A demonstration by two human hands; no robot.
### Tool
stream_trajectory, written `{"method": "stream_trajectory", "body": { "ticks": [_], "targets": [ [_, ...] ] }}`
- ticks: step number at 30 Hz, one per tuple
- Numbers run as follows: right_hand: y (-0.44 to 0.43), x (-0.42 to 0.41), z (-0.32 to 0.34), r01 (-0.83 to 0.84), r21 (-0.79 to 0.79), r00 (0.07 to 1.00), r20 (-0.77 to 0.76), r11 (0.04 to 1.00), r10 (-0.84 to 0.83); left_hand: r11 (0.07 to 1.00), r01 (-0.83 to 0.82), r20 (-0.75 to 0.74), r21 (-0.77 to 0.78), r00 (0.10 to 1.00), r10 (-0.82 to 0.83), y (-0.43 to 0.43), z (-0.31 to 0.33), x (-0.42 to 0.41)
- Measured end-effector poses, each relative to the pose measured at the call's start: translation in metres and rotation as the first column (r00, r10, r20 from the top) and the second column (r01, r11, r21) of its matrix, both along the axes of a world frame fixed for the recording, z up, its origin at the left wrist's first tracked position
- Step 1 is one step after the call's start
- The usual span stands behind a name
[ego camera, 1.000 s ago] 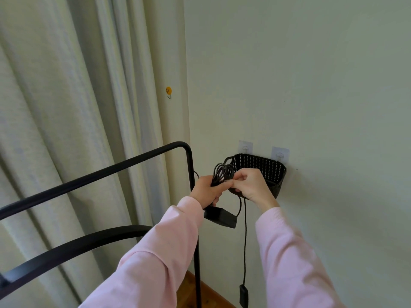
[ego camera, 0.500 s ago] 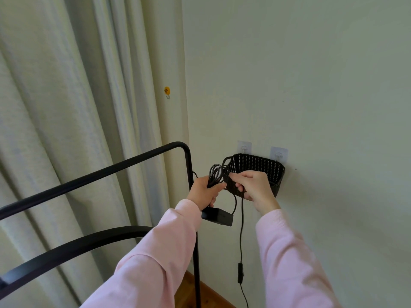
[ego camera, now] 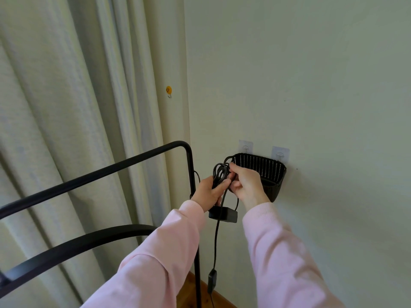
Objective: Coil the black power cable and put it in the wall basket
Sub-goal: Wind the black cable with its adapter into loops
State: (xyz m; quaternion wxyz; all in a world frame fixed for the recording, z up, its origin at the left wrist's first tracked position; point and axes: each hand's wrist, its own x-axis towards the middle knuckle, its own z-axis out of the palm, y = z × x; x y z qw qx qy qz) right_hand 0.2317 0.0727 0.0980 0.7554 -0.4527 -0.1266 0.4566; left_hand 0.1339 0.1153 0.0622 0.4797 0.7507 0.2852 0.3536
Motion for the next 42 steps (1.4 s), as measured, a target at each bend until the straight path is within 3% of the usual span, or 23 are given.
{"method": "stream_trajectory", "body": {
  "ticks": [6,12,17,20,26,29,31,33,35,38,42],
  "targets": [
    [0.002,-0.004,-0.001,0.082,0.024,0.977,0.196,0.996,-0.085,0.997,0.078,-0.058,0.004,0.995,-0.078,0.002,0.002,-0.001],
    [-0.002,-0.005,-0.001,0.044,0.019,0.942,0.333,0.999,-0.048,0.998,0.053,-0.070,-0.018,0.996,-0.054,0.004,0.000,0.001],
    [-0.003,-0.001,-0.008,0.016,0.005,0.908,0.418,1.000,-0.017,0.998,-0.037,-0.061,-0.048,0.998,0.034,0.005,-0.002,0.004],
    [-0.008,0.004,-0.014,0.088,0.004,0.912,0.401,0.996,-0.082,0.986,-0.127,0.002,-0.107,0.992,0.128,0.008,-0.002,0.004],
    [-0.003,0.024,-0.055,0.319,-0.239,0.870,0.457,0.917,-0.183,0.954,-0.181,0.154,-0.239,0.963,0.221,0.012,0.008,0.005],
    [0.000,0.029,-0.076,0.240,-0.417,0.909,0.414,0.877,-0.051,0.942,-0.183,0.202,-0.281,0.948,0.245,0.012,0.012,0.006],
    [-0.005,0.023,-0.077,0.015,-0.570,0.920,0.330,0.821,0.212,0.938,-0.194,0.224,-0.288,0.939,0.263,0.012,0.013,0.007],
    [-0.013,0.013,-0.074,-0.215,-0.660,0.811,0.290,0.719,0.509,0.937,-0.210,0.238,-0.279,0.930,0.279,0.012,0.014,0.007],
    [-0.020,0.006,-0.074,-0.348,-0.686,0.640,0.324,0.639,0.697,0.937,-0.220,0.246,-0.270,0.925,0.288,0.012,0.014,0.006],
    [-0.021,0.001,-0.082,-0.406,-0.721,0.487,0.350,0.562,0.801,0.932,-0.230,0.271,-0.281,0.912,0.307,0.012,0.014,0.004],
    [-0.016,0.004,-0.091,-0.370,-0.726,0.457,0.400,0.579,0.794,0.930,-0.253,0.263,-0.267,0.909,0.322,0.013,0.015,0.000]
  ]
}}
